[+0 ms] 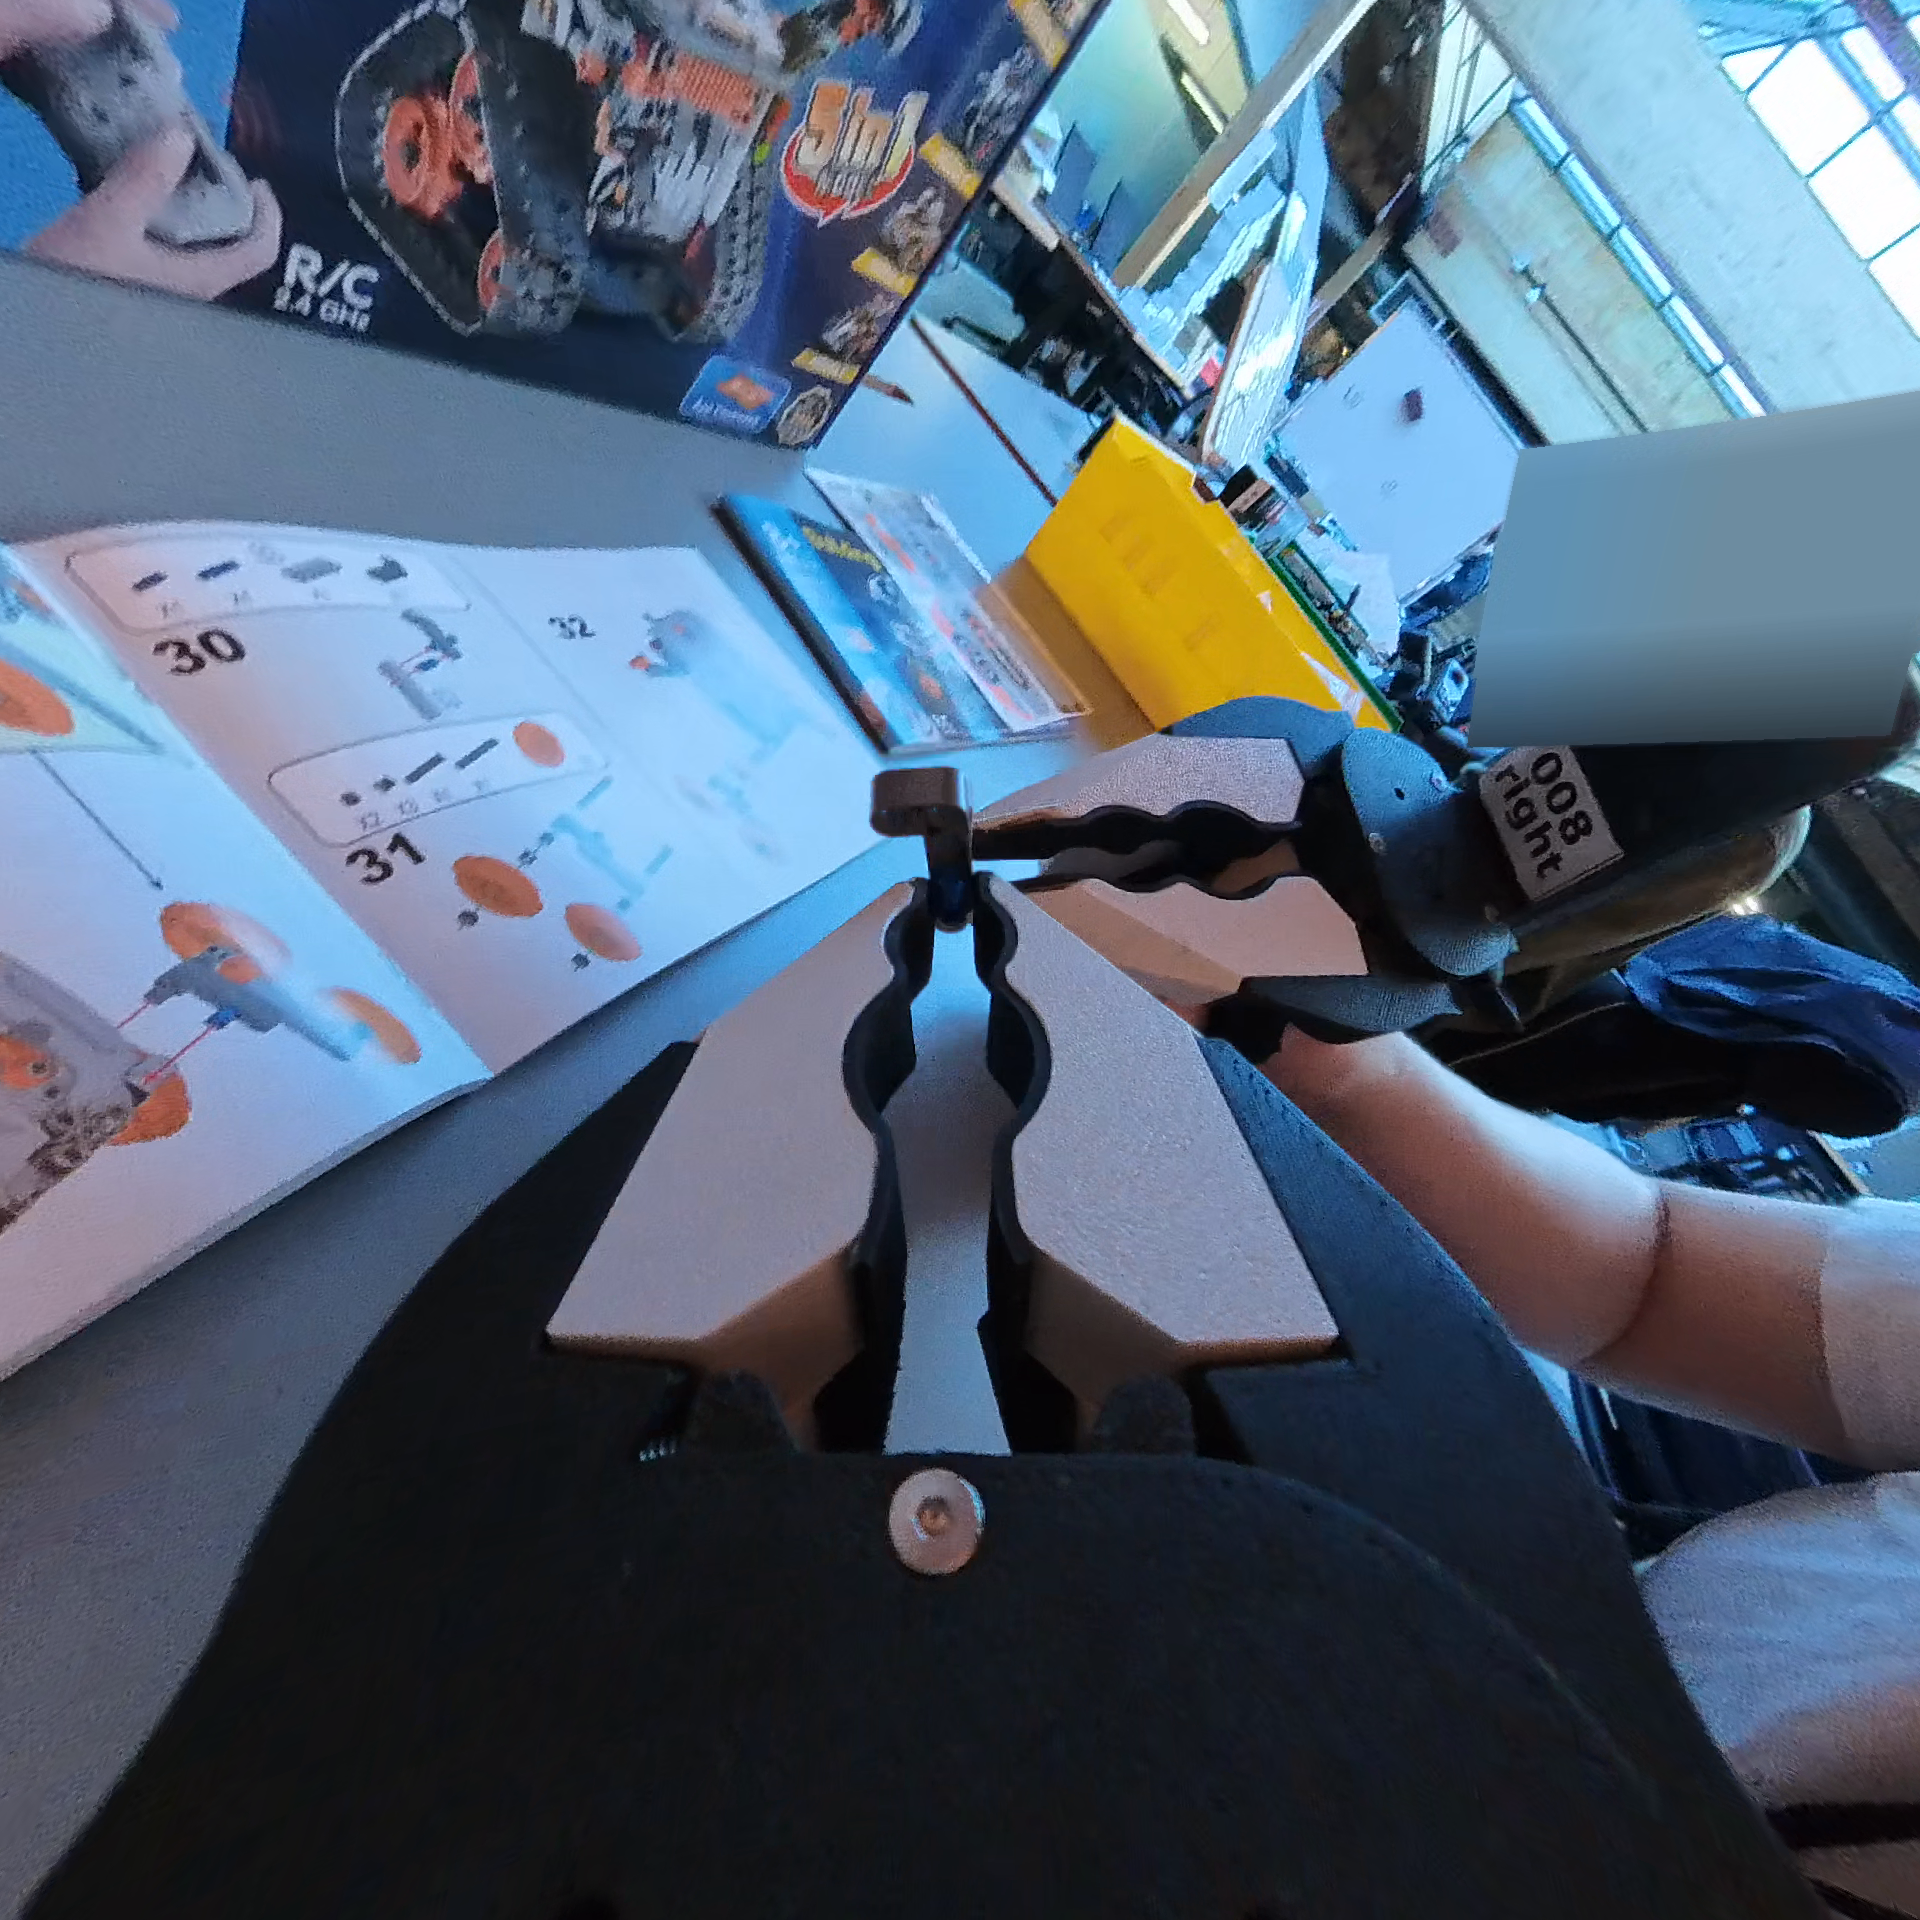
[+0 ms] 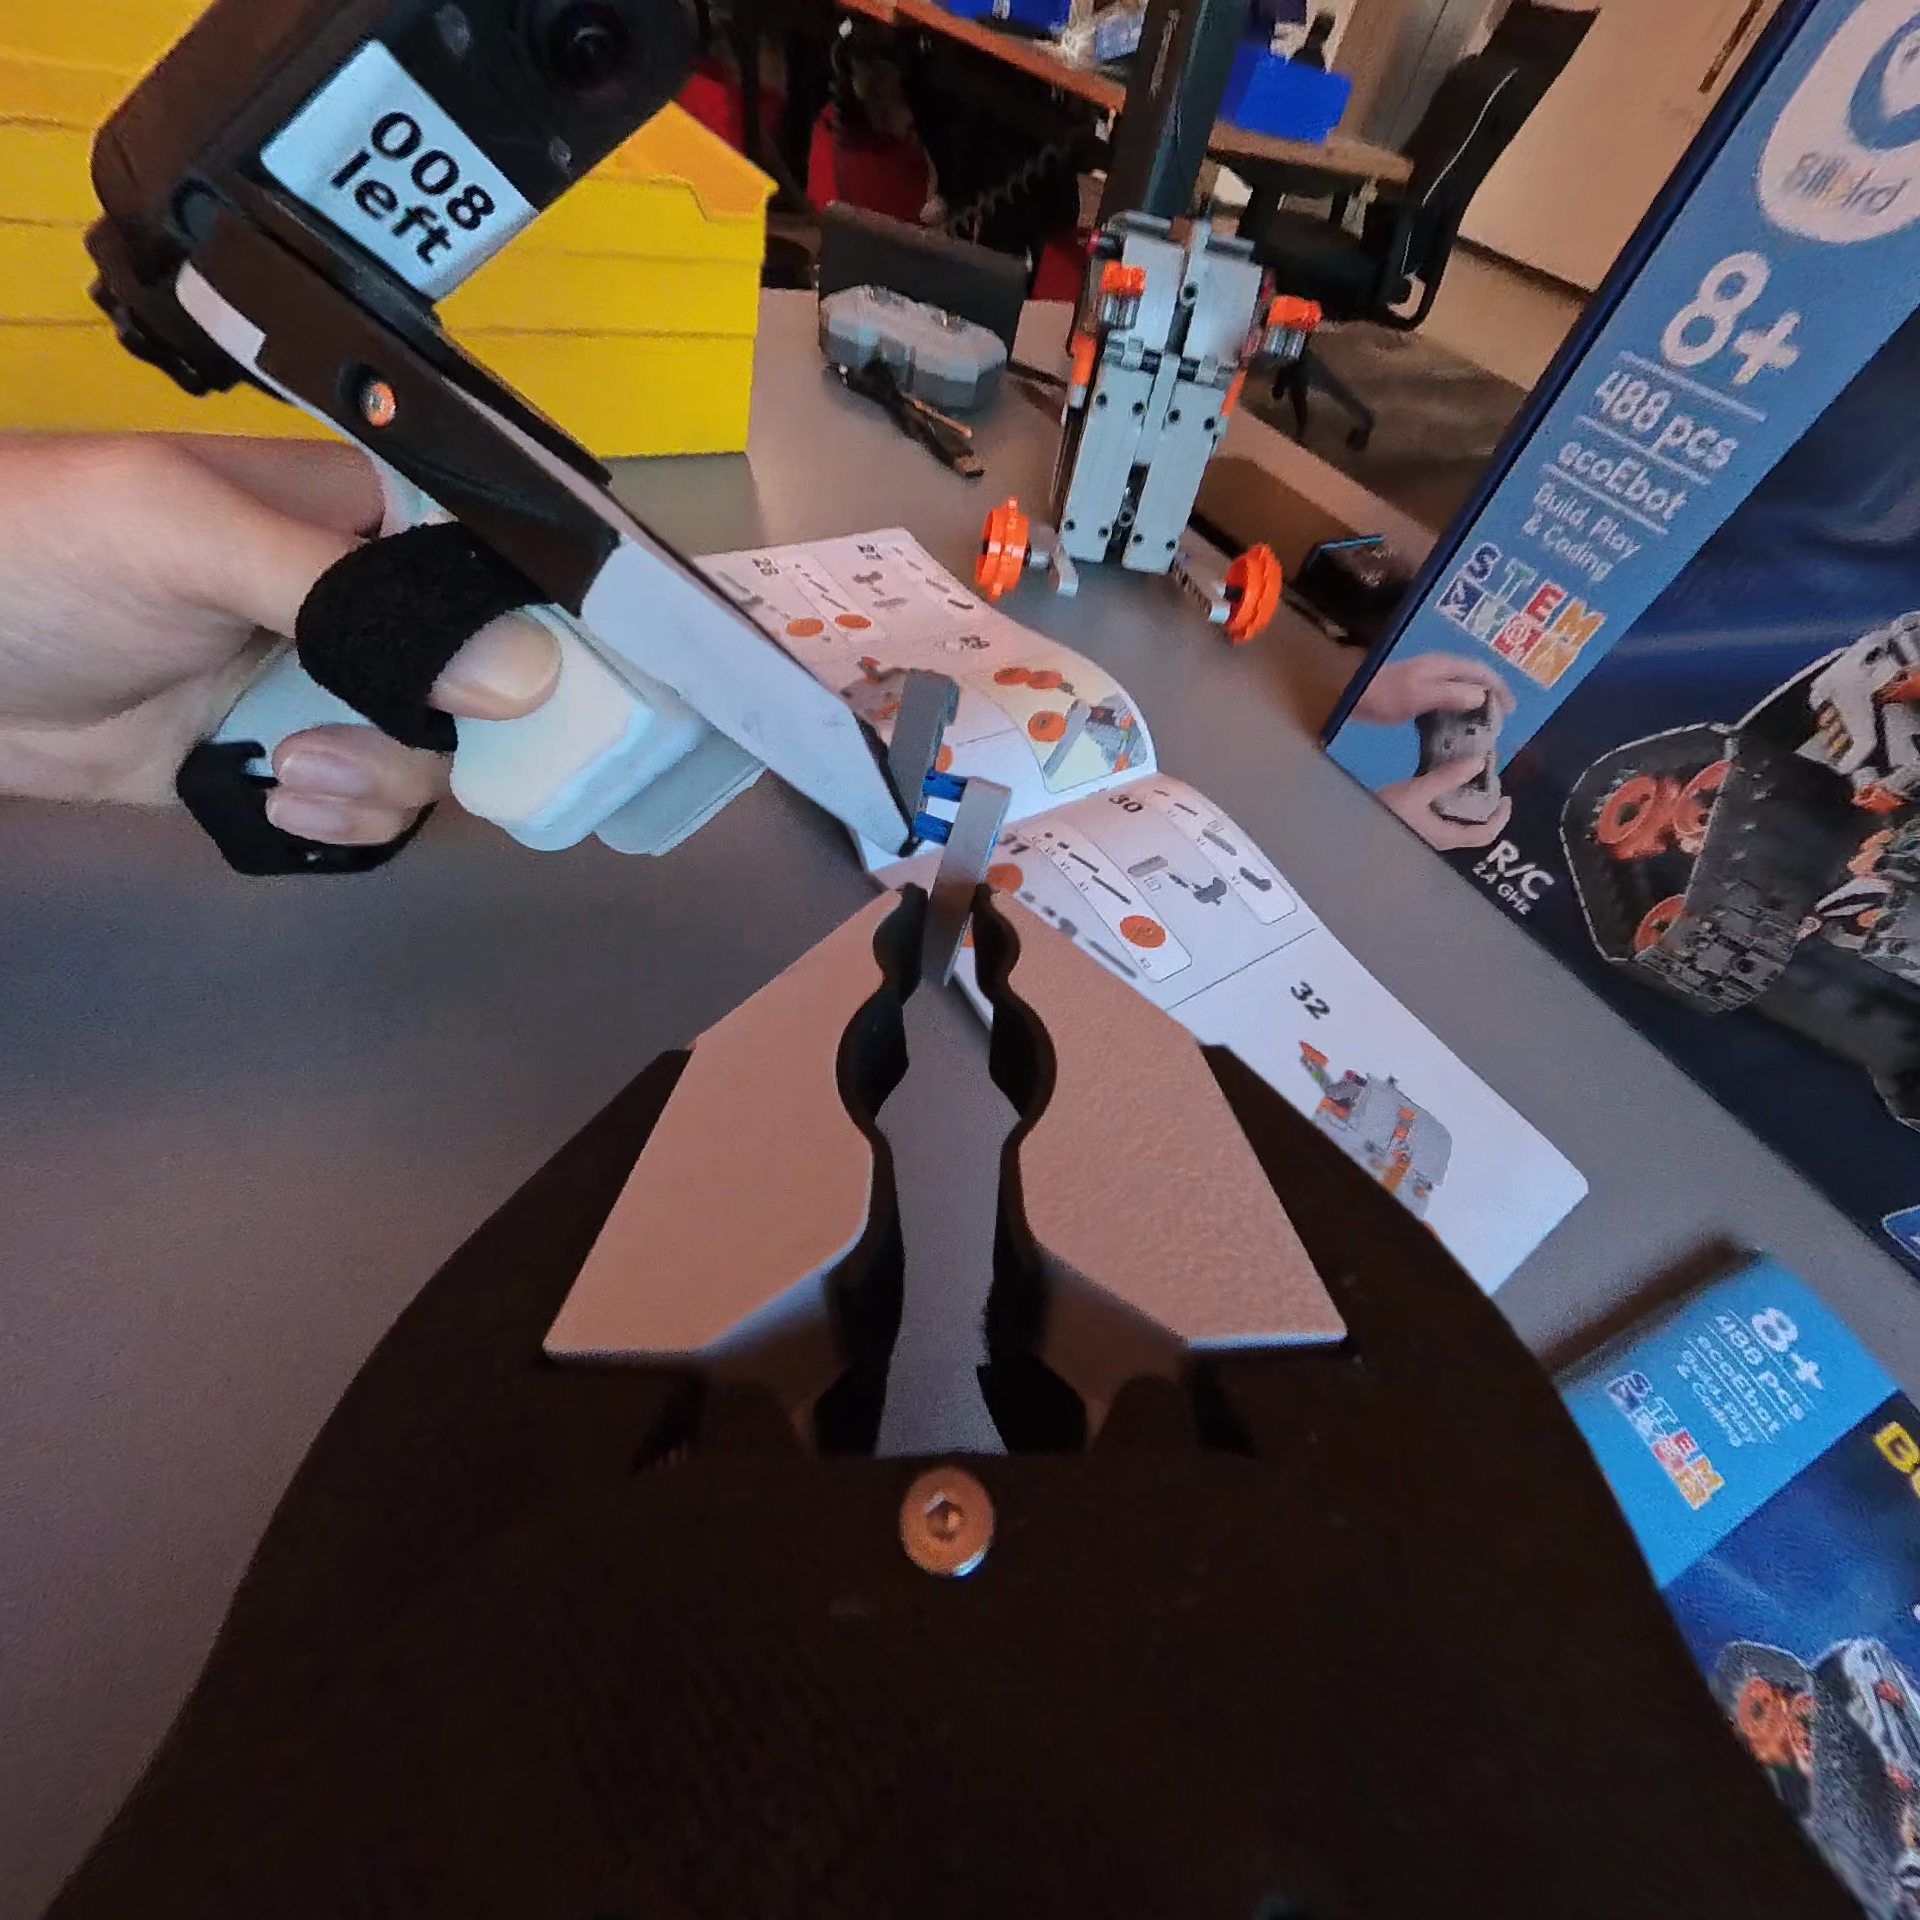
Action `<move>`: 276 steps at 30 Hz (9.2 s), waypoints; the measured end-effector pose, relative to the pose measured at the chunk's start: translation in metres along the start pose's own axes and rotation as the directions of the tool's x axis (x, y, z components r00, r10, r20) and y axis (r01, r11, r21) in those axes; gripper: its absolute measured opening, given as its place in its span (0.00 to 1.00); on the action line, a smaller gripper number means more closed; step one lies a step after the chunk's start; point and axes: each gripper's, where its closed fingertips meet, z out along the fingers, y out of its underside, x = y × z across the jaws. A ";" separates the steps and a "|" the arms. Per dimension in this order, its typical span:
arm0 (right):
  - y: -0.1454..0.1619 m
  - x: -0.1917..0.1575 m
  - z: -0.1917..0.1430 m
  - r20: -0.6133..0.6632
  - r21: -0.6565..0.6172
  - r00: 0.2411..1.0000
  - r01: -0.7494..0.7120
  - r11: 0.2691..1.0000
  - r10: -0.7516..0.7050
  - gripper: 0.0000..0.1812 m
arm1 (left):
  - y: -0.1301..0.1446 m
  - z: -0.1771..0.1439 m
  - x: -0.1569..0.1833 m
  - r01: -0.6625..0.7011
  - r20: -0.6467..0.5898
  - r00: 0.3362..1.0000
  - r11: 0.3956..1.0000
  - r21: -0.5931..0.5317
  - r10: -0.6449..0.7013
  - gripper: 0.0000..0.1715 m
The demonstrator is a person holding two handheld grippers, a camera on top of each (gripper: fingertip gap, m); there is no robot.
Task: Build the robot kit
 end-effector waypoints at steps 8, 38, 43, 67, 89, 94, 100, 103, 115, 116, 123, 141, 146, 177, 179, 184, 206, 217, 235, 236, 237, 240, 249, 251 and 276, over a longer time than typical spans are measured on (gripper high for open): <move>0.018 -0.008 0.009 0.057 -0.083 0.998 0.020 0.996 -0.015 0.03 | 0.017 -0.001 -0.013 0.011 0.011 1.000 0.993 -0.121 -0.010 0.02; 0.052 -0.020 0.016 0.185 -0.196 0.959 0.251 0.948 -0.216 0.05 | 0.051 0.005 -0.031 0.032 0.057 0.998 0.953 -0.300 -0.016 0.02; 0.054 -0.022 0.012 0.247 -0.198 0.955 0.217 0.956 -0.165 0.08 | 0.054 0.006 -0.029 -0.007 0.047 0.999 0.946 -0.325 0.024 0.02; 0.054 -0.005 0.006 0.468 -0.280 0.881 0.072 0.957 0.070 0.11 | 0.058 0.008 -0.024 -0.102 0.017 0.993 0.921 -0.376 0.117 0.02; 0.034 -0.058 -0.009 0.778 -0.108 0.626 0.211 0.971 -0.050 0.01 | 0.080 -0.006 0.001 -0.232 -0.169 0.971 0.842 -0.487 0.170 0.02; 0.037 -0.060 -0.011 0.777 -0.130 0.628 0.224 0.966 -0.041 0.02 | 0.085 -0.007 0.002 -0.247 -0.186 0.967 0.827 -0.506 0.174 0.03; 0.032 -0.058 -0.015 0.773 -0.142 0.633 0.103 0.984 0.045 0.01 | 0.079 -0.009 0.007 -0.240 -0.208 0.966 0.843 -0.482 0.156 0.03; 0.021 -0.049 -0.022 0.704 -0.091 0.710 0.066 0.994 0.017 0.13 | 0.080 -0.018 0.022 -0.269 -0.287 0.948 0.834 -0.481 0.140 0.02; 0.054 -0.122 -0.057 0.738 0.031 0.518 0.616 0.787 -0.434 0.16 | 0.146 -0.038 0.055 -0.405 -0.501 0.866 0.597 -0.693 0.006 0.03; 0.053 -0.122 -0.056 0.719 0.042 0.523 0.625 0.780 -0.458 0.15 | 0.146 -0.039 0.055 -0.398 -0.503 0.864 0.600 -0.694 -0.008 0.03; 0.042 -0.093 -0.057 0.520 0.100 0.682 0.548 0.830 -0.514 0.04 | 0.117 -0.030 0.053 -0.271 -0.485 0.871 0.744 -0.611 -0.081 0.03; 0.050 -0.071 -0.037 0.500 -0.147 0.857 0.227 0.963 -0.125 0.03 | 0.087 -0.018 0.028 -0.707 -0.074 0.675 0.614 -0.351 0.734 0.18; 0.049 -0.071 -0.035 0.506 -0.140 0.857 0.195 0.971 -0.099 0.03 | 0.088 -0.014 0.023 -0.733 -0.066 0.637 0.576 -0.363 0.768 0.10; 0.070 -0.086 -0.038 0.579 -0.162 0.801 0.295 0.942 -0.152 0.03 | 0.117 -0.014 0.018 -0.741 -0.174 0.624 0.506 -0.441 0.762 0.08; 0.070 -0.086 -0.039 0.578 -0.159 0.801 0.300 0.941 -0.158 0.03 | 0.117 -0.014 0.018 -0.744 -0.173 0.619 0.502 -0.441 0.766 0.08; 0.070 -0.086 -0.039 0.585 -0.165 0.798 0.292 0.942 -0.144 0.03 | 0.117 -0.014 0.019 -0.743 -0.176 0.624 0.508 -0.435 0.762 0.08; 0.066 -0.086 -0.042 0.623 -0.151 0.776 0.248 0.957 -0.102 0.03 | 0.113 -0.018 0.021 -0.785 -0.180 0.577 0.479 -0.393 0.797 0.03; 0.064 -0.091 -0.028 0.537 -0.210 0.839 0.234 0.949 -0.088 0.09 | 0.114 -0.017 0.009 -0.729 -0.147 0.624 0.504 -0.463 0.768 0.03; 0.066 -0.091 -0.028 0.541 -0.186 0.830 0.278 0.942 -0.138 0.09 | 0.114 -0.016 0.010 -0.765 -0.151 0.573 0.458 -0.453 0.806 0.03; 0.066 -0.091 -0.028 0.539 -0.183 0.830 0.283 0.941 -0.145 0.09 | 0.115 -0.016 0.010 -0.762 -0.151 0.576 0.461 -0.454 0.804 0.03; 0.067 -0.091 -0.028 0.538 -0.181 0.830 0.286 0.941 -0.149 0.09 | 0.114 -0.016 0.010 -0.762 -0.148 0.575 0.461 -0.454 0.805 0.03; 0.067 -0.090 -0.028 0.527 -0.175 0.833 0.299 0.938 -0.167 0.09 | 0.114 -0.016 0.010 -0.755 -0.135 0.580 0.468 -0.459 0.803 0.03; 0.067 -0.090 -0.028 0.526 -0.180 0.836 0.292 0.939 -0.159 0.09 | 0.114 -0.016 0.009 -0.751 -0.111 0.577 0.471 -0.463 0.809 0.03; 0.067 -0.090 -0.028 0.527 -0.180 0.835 0.292 0.939 -0.158 0.09 | 0.114 -0.016 0.009 -0.747 -0.108 0.581 0.476 -0.464 0.807 0.03; 0.053 -0.082 -0.039 0.424 0.024 0.713 0.608 0.793 -0.559 0.03 | 0.100 -0.026 0.025 -0.586 -0.156 0.804 0.722 -0.368 0.573 0.18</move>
